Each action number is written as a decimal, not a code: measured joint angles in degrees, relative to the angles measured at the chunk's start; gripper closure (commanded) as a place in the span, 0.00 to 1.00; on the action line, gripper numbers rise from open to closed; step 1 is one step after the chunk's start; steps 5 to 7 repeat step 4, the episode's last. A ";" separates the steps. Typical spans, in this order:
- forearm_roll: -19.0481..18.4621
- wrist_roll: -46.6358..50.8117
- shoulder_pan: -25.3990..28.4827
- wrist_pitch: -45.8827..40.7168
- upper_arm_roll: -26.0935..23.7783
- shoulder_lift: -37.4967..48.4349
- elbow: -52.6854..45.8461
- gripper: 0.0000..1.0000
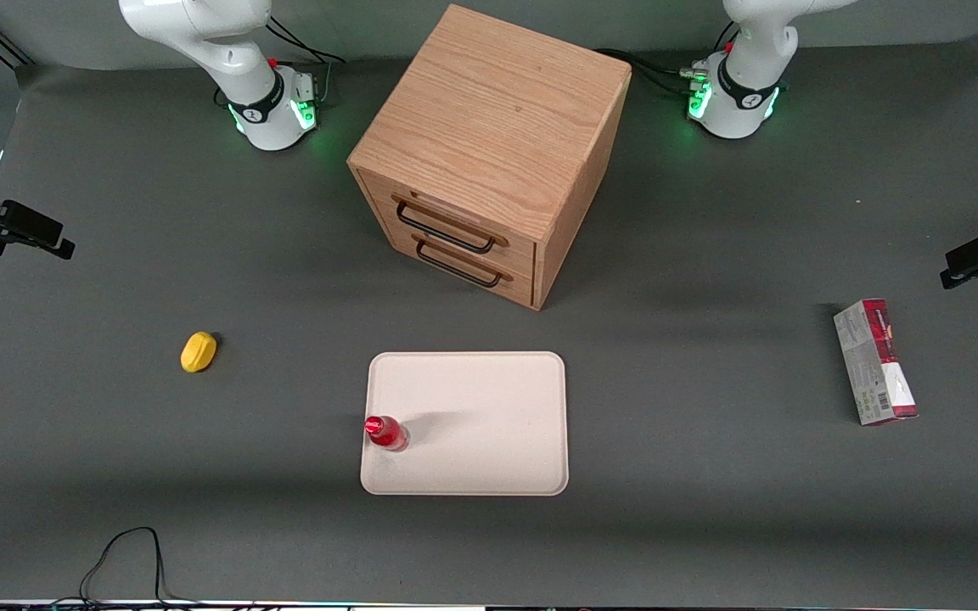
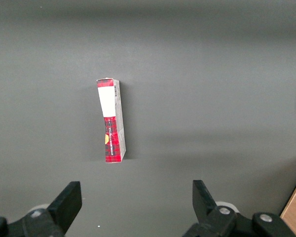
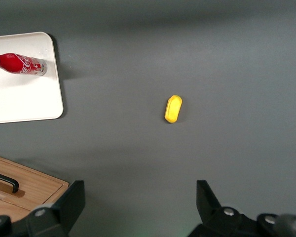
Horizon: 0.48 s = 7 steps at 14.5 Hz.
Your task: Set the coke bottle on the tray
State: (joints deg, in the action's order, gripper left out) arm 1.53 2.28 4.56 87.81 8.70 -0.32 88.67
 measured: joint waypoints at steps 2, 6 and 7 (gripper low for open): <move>-1.04 -0.97 0.00 0.00 -0.02 0.00 0.00 0.00; -1.47 -1.77 0.00 -0.01 -0.02 0.00 0.00 0.00; -1.47 -1.77 0.00 -0.01 -0.02 0.00 0.00 0.00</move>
